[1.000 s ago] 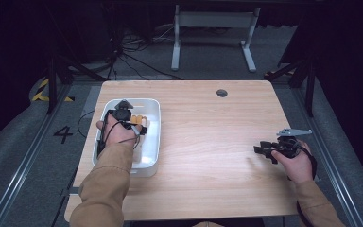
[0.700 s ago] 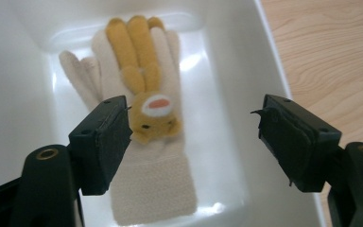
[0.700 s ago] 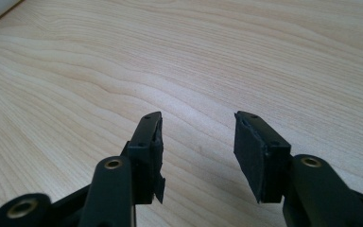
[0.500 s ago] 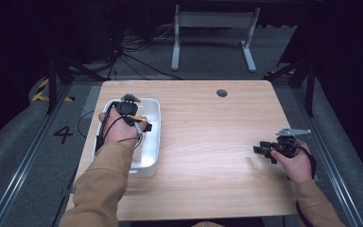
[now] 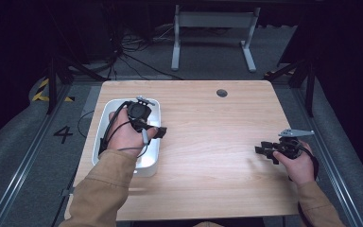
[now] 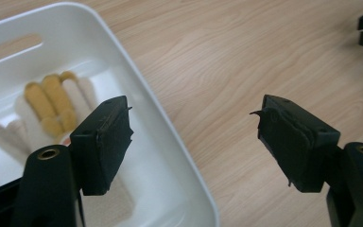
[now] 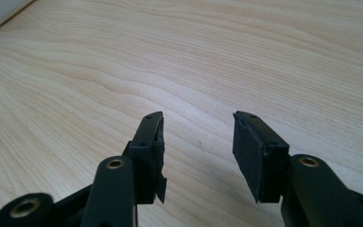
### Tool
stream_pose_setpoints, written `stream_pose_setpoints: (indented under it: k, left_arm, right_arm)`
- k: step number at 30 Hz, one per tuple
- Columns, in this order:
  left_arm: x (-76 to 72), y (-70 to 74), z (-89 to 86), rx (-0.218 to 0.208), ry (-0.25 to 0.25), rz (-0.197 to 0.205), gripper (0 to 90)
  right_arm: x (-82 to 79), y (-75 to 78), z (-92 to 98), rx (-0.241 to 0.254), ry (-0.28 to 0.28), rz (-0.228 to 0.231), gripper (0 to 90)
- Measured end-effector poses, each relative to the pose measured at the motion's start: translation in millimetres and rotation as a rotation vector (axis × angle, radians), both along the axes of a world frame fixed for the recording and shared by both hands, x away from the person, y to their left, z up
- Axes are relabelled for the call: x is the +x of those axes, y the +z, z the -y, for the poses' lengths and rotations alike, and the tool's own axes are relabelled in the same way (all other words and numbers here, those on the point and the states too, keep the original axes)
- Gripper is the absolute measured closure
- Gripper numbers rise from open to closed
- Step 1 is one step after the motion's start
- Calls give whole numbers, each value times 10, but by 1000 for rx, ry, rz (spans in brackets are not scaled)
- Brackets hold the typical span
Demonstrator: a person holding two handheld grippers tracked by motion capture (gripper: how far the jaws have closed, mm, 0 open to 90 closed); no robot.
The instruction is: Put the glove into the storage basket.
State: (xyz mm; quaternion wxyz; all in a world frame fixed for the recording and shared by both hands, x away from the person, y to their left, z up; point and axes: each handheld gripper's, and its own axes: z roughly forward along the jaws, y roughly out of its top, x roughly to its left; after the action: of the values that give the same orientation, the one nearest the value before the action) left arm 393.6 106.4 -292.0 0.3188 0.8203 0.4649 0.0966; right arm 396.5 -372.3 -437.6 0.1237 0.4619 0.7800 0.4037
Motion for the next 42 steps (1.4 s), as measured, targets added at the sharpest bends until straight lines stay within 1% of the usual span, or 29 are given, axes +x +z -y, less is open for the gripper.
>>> stream_pose_setpoints:
  k: [2, 6, 9, 11, 13, 14, 15, 16, 19, 20, 21, 22, 25, 26, 28, 30, 31, 32, 34, 36, 38, 39, 40, 41, 42]
  left_arm:
    - [-25, -3, 59, -7, -41, 13, 274]
    - [-50, -29, 178, -16, -112, 25, 274]
    - [-53, -90, 279, -29, -172, 43, 277]
    - [-55, -124, 315, -46, -187, 56, 276]
    - [-60, -170, 343, -90, -200, 93, 263]
    - [-65, -190, 354, -105, -205, 106, 262]
    - [-75, -219, 373, -113, -221, 118, 259]
    - [-88, -249, 396, -111, -241, 123, 256]
    - [-132, -365, 478, -103, -284, 126, 262]
    - [-139, -397, 498, -105, -292, 121, 262]
    - [-152, -459, 537, -113, -304, 112, 262]
    - [-156, -498, 556, -115, -316, 112, 265]
    - [-153, -716, 638, -132, -356, 108, 268]
    - [-146, -801, 659, -145, -365, 115, 268]
    - [-142, -971, 705, -165, -396, 102, 275]
    - [-140, -1100, 738, -160, -420, 89, 275]
    - [-130, -1159, 757, -156, -428, 74, 281]
    - [-112, -1207, 779, -134, -435, 56, 283]
    - [-102, -1259, 799, -123, -436, 62, 275]
    - [-115, -1322, 824, -130, -429, 71, 276]
    - [-131, -1379, 858, -121, -443, 73, 276]
    - [-128, -1433, 889, -119, -473, 63, 276]
    - [-123, -1468, 907, -127, -481, 65, 276]
    - [-123, -1468, 907, -127, -481, 65, 274]
    - [-124, -1515, 943, -104, -495, 58, 268]
  right_arm:
    - [-10, -6, 19, -5, 1, -1, 550]
    - [-29, -10, 43, -2, 1, -3, 554]
    - [-43, -8, 69, 5, 7, -4, 560]
    - [-58, 0, 86, 6, 10, -2, 567]
    - [-65, 1, 99, -4, 18, 1, 580]
    - [-67, 0, 104, -12, 22, 4, 588]
    - [-68, -2, 109, -17, 25, 4, 596]
    - [-72, -3, 113, -22, 29, 2, 606]
    - [-86, -5, 123, -42, 40, 3, 616]
    - [-89, -5, 126, -44, 40, 1, 617]
    - [-90, -6, 129, -44, 39, 2, 617]
    - [-89, -8, 132, -46, 39, 4, 616]
    - [-93, -12, 137, -42, 47, 5, 616]
    - [-93, -13, 138, -39, 51, 7, 616]
    - [-93, -17, 142, -40, 53, 8, 617]
    - [-94, -20, 144, -45, 58, 11, 619]
    - [-93, -22, 144, -48, 59, 9, 619]
    - [-91, -25, 142, -48, 59, 9, 619]
    - [-88, -36, 134, -52, 61, 9, 619]
    - [-88, -52, 118, -59, 68, 4, 618]
    - [-85, -62, 111, -62, 71, 2, 618]
    - [-82, -68, 105, -62, 73, 1, 618]
    - [-76, -83, 91, -59, 82, 1, 615]
    - [-76, -83, 91, -59, 82, 1, 615]
    - [-72, -99, 75, -60, 93, 1, 612]
